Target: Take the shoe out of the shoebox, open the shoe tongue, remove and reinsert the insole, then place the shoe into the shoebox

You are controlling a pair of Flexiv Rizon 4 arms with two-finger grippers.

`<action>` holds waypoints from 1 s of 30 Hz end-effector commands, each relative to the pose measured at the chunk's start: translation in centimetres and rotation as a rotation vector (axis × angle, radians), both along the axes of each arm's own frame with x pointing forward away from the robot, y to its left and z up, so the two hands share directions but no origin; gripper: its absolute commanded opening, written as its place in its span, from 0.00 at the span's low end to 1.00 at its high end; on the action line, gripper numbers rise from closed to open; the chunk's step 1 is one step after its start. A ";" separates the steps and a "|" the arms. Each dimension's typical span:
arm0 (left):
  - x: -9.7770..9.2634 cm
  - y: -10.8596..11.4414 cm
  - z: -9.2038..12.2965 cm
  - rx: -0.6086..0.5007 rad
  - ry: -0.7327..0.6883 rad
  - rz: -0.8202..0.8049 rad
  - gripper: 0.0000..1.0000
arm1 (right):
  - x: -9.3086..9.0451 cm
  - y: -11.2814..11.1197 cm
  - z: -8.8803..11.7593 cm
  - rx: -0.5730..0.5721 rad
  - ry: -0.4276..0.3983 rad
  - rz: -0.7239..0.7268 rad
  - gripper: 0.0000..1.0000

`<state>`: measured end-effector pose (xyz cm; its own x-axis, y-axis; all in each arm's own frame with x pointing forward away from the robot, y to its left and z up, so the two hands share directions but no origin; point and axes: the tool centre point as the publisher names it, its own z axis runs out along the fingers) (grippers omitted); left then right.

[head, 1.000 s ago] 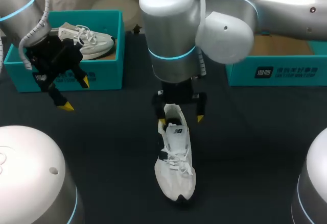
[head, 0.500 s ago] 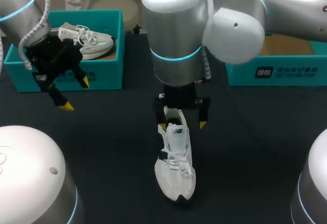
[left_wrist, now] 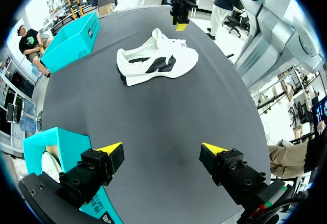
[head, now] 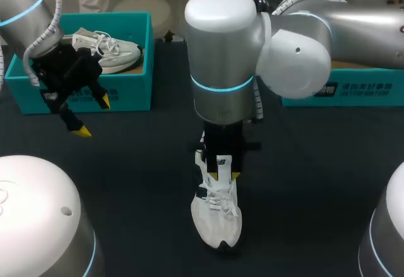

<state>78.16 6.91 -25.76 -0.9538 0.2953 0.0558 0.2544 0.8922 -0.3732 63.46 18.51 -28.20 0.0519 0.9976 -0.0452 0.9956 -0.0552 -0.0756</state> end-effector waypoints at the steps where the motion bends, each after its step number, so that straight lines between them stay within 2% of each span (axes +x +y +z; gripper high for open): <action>1: 0.0 0.0 0.0 0.003 0.001 0.000 1.00 | 0.2 0.2 -0.9 0.014 0.005 0.003 0.00; 14: 0.0 0.0 0.0 0.003 0.001 0.000 1.00 | 2.4 0.4 -2.7 0.032 0.014 0.027 0.00; 21: 0.0 0.0 0.0 0.003 0.001 0.000 1.00 | 4.1 0.4 -4.8 0.060 0.025 0.055 0.00; 26: 0.0 0.0 0.0 0.003 0.001 0.000 1.00 | 4.7 0.5 -6.1 0.079 0.027 0.060 0.00; 30: 0.0 0.0 0.0 0.003 0.001 0.000 1.00 | 4.8 0.5 -6.2 0.084 0.028 0.062 0.00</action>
<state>78.17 6.91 -25.76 -0.9538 0.2953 0.0558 0.2544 0.8922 -0.3732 68.21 19.01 -34.11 -0.0085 0.9994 0.0350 0.9946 0.0121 -0.1027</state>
